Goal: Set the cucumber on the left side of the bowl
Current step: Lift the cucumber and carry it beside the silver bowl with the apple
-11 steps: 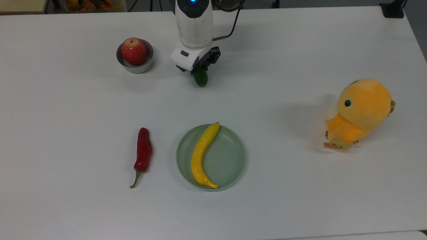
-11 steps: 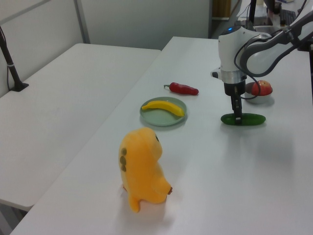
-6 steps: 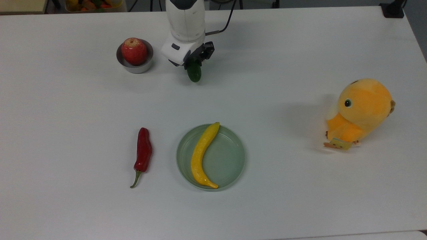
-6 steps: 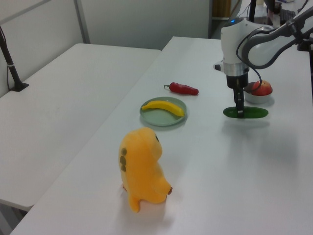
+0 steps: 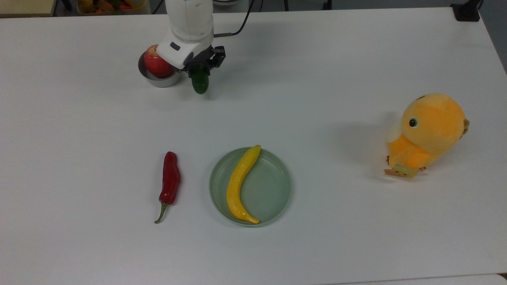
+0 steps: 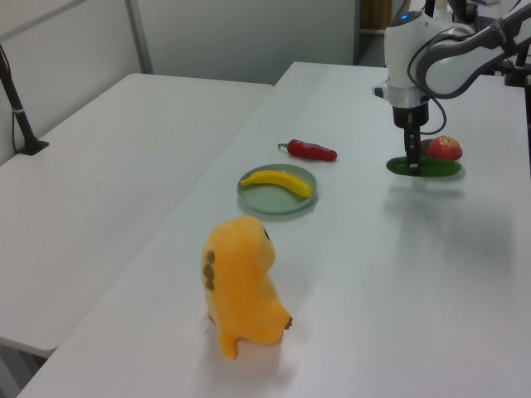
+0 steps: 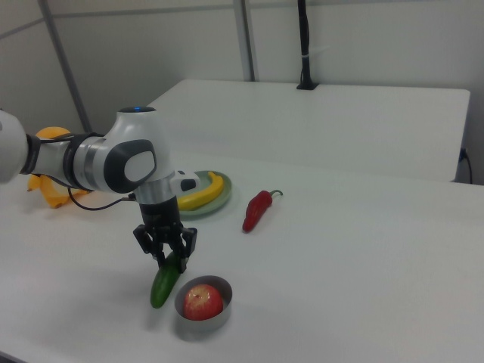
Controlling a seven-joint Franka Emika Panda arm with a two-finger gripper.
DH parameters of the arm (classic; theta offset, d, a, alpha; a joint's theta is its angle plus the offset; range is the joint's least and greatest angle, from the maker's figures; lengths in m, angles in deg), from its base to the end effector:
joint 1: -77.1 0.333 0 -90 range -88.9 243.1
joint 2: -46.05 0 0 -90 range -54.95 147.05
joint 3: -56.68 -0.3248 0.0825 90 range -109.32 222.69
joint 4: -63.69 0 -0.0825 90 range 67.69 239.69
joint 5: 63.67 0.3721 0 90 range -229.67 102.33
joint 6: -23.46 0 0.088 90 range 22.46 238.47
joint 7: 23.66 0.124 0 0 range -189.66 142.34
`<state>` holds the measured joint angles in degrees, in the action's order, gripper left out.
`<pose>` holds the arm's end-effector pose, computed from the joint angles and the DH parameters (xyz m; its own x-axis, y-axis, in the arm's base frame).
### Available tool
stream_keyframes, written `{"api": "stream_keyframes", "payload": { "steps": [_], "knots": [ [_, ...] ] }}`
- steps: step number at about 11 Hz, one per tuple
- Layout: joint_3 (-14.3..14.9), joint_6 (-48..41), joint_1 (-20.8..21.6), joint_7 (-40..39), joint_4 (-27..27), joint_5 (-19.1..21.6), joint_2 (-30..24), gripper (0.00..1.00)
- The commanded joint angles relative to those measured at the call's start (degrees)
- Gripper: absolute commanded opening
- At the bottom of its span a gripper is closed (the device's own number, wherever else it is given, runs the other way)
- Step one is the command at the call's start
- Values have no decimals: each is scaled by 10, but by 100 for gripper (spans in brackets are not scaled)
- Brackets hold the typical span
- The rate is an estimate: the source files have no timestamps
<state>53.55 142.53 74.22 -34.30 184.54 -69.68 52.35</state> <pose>0.5340 -0.0048 0.3530 0.9589 0.2384 -0.1541 0.2485 -0.9673 0.0499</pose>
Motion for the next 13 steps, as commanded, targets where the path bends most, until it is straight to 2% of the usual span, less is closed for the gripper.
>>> {"api": "stream_keyframes", "payload": {
  "steps": [1, 5, 6, 7, 9, 10, 11, 13],
  "knots": [
    [14, -5, -4, 3, 1, -18, -2, 0],
    [16, -5, -4, 3, 1, -18, 0, 0],
    [17, -5, -4, 3, 1, -18, 0, 8],
    [17, -5, -5, 3, 1, -18, 0, 34],
    [17, -4, -5, 3, 1, -18, 0, 65],
    [17, -5, -5, 3, 1, -18, 1, 71],
    [17, -5, -5, 3, 1, -18, 1, 84],
    [17, -5, -5, 3, 1, -18, 0, 100]
  ]
}}
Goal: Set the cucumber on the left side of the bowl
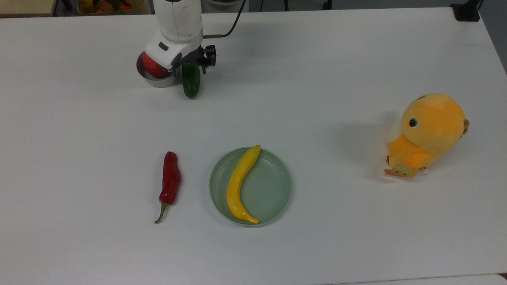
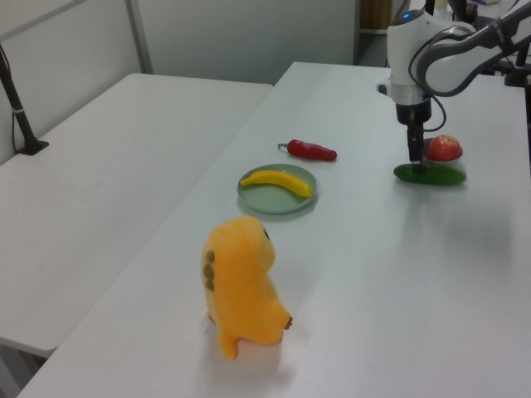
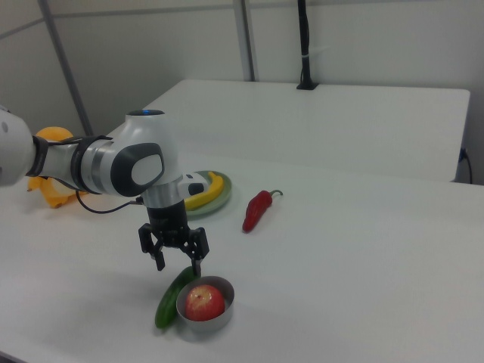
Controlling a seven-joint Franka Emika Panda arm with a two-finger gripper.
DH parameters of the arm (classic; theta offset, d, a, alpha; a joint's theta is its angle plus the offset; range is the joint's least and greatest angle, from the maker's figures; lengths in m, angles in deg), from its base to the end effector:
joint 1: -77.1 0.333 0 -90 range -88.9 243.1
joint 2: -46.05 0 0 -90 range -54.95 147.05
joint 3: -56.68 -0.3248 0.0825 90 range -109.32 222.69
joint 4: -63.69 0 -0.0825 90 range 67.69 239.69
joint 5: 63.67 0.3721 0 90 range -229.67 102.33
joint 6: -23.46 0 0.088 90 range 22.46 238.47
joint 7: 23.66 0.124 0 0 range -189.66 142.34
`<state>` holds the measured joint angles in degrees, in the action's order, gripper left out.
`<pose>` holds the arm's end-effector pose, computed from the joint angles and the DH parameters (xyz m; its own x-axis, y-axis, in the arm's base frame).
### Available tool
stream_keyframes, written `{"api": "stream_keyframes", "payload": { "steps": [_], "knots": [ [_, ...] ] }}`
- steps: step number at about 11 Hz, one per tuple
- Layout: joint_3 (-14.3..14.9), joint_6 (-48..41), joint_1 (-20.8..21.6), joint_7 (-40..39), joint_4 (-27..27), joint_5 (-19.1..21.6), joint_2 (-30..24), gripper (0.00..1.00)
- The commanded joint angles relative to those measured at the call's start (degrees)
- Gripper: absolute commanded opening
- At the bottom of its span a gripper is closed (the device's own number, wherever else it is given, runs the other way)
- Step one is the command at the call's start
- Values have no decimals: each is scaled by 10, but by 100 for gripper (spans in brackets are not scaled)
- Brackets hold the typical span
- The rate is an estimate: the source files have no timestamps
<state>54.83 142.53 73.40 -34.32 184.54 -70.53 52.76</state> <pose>0.5336 -0.0253 0.3492 0.9638 0.2101 -0.1643 0.2226 -0.9730 0.0616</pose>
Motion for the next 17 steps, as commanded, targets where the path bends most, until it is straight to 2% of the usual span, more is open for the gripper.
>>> {"api": "stream_keyframes", "payload": {
  "steps": [1, 5, 7, 13, 15, 17],
  "knots": [
    [4, -5, 4, 4, 0, -10, -4, 100],
    [4, -5, 4, 9, -4, -4, -6, 100],
    [4, -38, 1, 12, -48, 9, -15, 100],
    [4, -278, 2, 12, -277, 113, -39, 100],
    [3, -314, 3, 13, -316, 129, -55, 100],
    [-3, -314, 4, 63, -337, 130, -62, 100]
  ]
}}
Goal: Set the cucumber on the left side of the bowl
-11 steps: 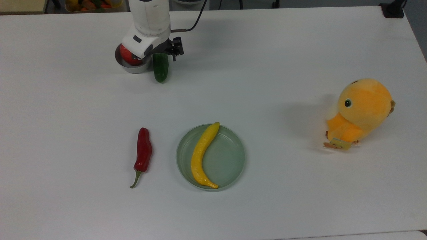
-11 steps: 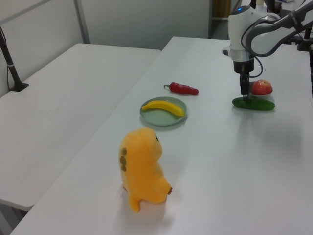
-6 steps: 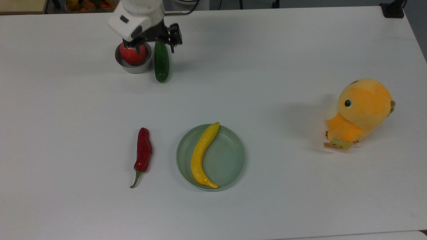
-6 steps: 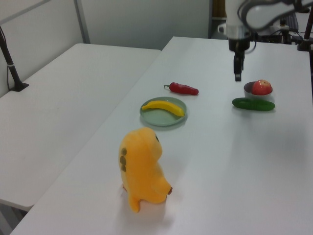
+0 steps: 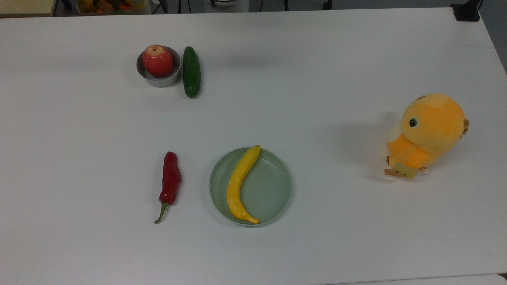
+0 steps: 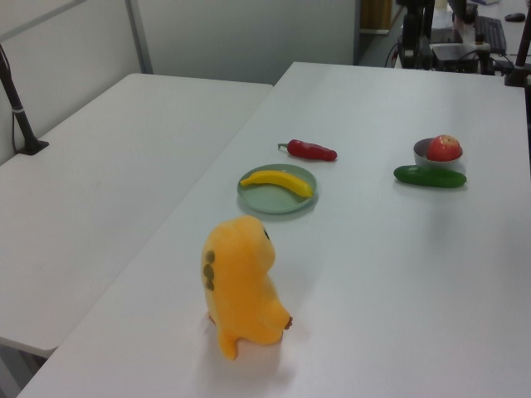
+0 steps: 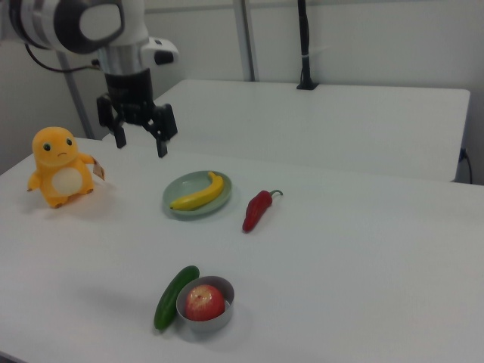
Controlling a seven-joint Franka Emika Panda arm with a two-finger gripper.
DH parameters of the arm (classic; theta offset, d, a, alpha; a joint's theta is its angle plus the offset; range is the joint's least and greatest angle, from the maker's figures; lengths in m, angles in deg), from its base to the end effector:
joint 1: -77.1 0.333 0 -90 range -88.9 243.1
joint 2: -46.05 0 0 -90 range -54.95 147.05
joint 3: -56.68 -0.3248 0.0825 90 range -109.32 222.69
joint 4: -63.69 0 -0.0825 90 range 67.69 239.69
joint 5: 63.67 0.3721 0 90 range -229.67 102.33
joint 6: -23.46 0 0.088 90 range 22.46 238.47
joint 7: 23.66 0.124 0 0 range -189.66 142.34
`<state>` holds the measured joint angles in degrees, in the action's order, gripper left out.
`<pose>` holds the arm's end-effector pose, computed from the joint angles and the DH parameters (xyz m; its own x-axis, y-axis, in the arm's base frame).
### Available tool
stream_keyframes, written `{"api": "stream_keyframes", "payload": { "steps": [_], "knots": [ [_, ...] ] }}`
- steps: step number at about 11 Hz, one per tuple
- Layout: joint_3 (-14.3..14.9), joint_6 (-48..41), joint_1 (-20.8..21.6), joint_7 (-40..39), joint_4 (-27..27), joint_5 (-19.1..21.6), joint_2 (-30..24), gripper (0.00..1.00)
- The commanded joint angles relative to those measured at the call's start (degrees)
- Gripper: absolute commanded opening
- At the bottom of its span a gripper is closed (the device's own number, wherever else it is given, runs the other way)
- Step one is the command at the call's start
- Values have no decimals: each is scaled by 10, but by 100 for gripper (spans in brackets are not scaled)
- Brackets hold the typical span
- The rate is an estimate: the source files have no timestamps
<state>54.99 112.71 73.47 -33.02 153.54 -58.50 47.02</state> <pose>0.5459 -0.0073 0.6077 0.9915 0.1297 -0.0122 0.1279 -0.9873 -0.0938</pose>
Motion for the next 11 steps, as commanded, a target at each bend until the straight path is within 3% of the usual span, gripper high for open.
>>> {"api": "stream_keyframes", "payload": {
  "steps": [1, 11],
  "knots": [
    [-4, -11, 6, 62, -31, 10, -4, 100],
    [-5, 37, 14, 74, -25, 2, -2, 100]
  ]
}}
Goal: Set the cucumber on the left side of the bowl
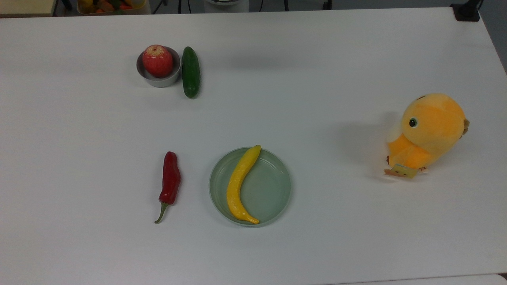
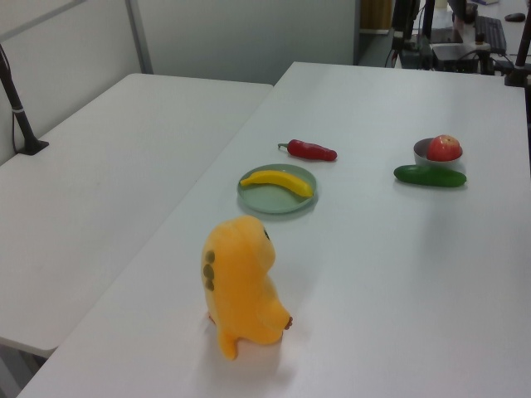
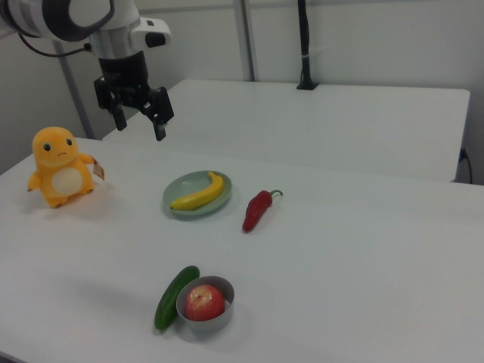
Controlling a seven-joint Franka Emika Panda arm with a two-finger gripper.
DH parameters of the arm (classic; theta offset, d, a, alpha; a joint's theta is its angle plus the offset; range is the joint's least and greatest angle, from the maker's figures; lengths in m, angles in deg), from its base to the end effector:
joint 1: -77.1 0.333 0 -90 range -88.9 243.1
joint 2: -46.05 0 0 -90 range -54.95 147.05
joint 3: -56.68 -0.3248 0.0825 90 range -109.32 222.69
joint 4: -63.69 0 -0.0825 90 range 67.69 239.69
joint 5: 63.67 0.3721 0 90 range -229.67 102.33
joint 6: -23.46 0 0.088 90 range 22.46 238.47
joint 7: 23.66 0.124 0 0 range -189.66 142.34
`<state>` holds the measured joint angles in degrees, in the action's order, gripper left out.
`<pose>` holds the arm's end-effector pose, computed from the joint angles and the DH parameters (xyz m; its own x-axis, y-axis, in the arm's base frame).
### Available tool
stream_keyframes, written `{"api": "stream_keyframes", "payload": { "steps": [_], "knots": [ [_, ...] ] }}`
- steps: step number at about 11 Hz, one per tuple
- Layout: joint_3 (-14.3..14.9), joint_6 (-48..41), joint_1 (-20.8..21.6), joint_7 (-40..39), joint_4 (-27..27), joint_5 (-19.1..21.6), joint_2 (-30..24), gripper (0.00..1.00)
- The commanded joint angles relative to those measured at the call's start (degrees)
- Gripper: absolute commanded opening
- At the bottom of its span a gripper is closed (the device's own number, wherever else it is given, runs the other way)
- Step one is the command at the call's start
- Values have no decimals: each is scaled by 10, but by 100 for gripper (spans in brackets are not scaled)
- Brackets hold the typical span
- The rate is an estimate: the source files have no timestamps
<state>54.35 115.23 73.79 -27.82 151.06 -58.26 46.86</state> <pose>0.5521 0.0018 0.6332 0.9962 0.0522 0.0692 0.0584 -0.9942 -0.0900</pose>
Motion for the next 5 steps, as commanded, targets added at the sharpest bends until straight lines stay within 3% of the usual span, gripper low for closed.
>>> {"api": "stream_keyframes", "payload": {
  "steps": [1, 5],
  "knots": [
    [2, 13, 10, 16, 0, 3, 1, 100],
    [9, 18, 8, -23, -1, 21, 1, 100]
  ]
}}
